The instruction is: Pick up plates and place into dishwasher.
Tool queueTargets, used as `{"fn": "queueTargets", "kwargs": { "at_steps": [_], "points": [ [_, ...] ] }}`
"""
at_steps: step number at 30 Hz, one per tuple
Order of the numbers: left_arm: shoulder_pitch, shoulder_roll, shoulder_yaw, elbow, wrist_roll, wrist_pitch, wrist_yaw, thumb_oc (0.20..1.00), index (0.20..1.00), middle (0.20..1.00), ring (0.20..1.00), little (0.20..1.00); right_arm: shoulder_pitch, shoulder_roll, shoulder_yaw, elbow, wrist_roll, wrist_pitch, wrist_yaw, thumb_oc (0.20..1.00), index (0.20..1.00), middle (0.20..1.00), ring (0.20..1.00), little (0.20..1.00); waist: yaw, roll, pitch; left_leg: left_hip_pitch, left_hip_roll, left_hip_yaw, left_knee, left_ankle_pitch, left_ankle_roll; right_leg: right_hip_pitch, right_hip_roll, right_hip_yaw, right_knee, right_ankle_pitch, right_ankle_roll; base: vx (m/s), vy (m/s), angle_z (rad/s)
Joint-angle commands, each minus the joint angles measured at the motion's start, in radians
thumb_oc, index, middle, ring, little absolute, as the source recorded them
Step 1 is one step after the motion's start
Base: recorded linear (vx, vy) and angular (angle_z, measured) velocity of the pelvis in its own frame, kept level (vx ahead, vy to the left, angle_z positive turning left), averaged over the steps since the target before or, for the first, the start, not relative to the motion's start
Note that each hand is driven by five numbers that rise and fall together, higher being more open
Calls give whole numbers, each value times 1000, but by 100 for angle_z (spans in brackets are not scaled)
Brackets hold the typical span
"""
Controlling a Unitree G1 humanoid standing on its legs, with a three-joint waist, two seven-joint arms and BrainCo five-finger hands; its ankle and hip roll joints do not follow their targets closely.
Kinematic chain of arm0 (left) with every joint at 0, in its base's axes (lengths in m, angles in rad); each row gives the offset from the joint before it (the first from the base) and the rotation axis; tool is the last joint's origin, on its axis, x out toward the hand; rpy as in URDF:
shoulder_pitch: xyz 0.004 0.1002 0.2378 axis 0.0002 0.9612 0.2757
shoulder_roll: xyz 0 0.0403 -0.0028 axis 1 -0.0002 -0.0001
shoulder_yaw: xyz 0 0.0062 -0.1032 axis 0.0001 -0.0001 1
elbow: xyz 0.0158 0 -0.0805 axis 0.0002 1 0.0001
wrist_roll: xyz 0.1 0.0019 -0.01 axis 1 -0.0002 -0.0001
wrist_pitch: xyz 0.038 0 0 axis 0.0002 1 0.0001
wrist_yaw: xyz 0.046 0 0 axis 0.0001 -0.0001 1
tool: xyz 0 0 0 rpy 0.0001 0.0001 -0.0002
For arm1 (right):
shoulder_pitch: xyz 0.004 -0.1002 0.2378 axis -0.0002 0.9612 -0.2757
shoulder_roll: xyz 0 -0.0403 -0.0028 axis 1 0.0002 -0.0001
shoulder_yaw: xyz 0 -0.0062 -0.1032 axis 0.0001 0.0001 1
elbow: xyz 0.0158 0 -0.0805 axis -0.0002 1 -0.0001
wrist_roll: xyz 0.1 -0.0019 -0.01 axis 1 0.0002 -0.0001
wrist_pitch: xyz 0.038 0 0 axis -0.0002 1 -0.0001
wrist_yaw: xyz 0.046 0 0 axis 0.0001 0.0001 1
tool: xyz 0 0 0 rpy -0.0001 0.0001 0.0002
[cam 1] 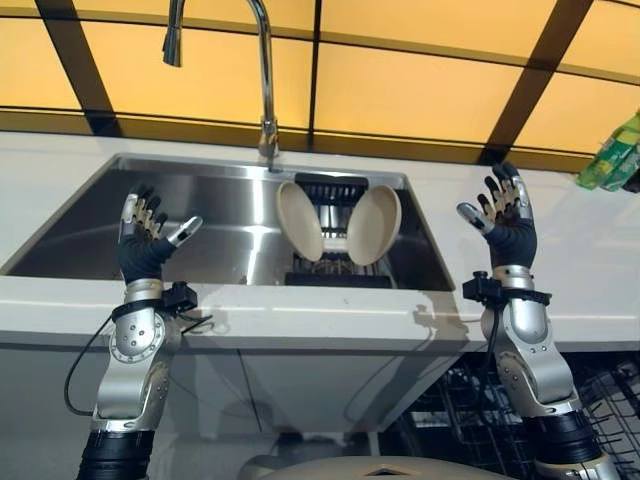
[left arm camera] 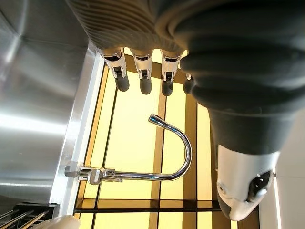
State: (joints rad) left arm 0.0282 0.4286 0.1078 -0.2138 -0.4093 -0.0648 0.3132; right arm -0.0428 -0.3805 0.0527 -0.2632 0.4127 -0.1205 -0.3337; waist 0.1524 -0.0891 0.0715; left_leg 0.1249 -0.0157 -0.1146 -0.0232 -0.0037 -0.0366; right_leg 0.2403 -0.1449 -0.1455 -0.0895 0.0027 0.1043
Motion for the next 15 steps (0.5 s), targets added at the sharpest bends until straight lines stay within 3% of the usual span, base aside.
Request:
{"fn": "queueTargets", "kwargs": {
  "at_steps": [1,3,9,15],
  "points": [
    [-47,1,-5,-18,-27,-68,-9,1000,1000,1000,1000,1000,-55,-54,-30,-35,4,-52,18,1000,1000,1000,1000,1000,-1,31,-30,4,49,77,106,-59,-26,-96,-39,-14,76,37,13,-7,3,9],
    [-49,-1,-11,-18,-28,-80,-18,1000,1000,1000,1000,1000,-49,-65,-39,-36,8,-58,10,1000,1000,1000,1000,1000,-5,32,-25,-7,41,94,118,-61,-28,-89,-43,-24,69,42,12,-6,32,22],
    [-42,8,-16,-17,-36,-90,-41,1000,1000,1000,1000,1000,-42,-42,-29,-22,-13,-70,-6,1000,1000,1000,1000,1000,-24,51,-40,59,38,49,7,-43,-5,-96,-46,-2,99,25,28,40,105,15],
    [-50,29,-1,-17,-16,-79,-17,1000,1000,1000,1000,1000,-42,-31,-34,-32,7,-75,33,1000,1000,1000,1000,1000,-41,42,-13,55,-14,15,36,-60,50,-225,-58,36,325,54,59,-7,49,-8]
  ]
}}
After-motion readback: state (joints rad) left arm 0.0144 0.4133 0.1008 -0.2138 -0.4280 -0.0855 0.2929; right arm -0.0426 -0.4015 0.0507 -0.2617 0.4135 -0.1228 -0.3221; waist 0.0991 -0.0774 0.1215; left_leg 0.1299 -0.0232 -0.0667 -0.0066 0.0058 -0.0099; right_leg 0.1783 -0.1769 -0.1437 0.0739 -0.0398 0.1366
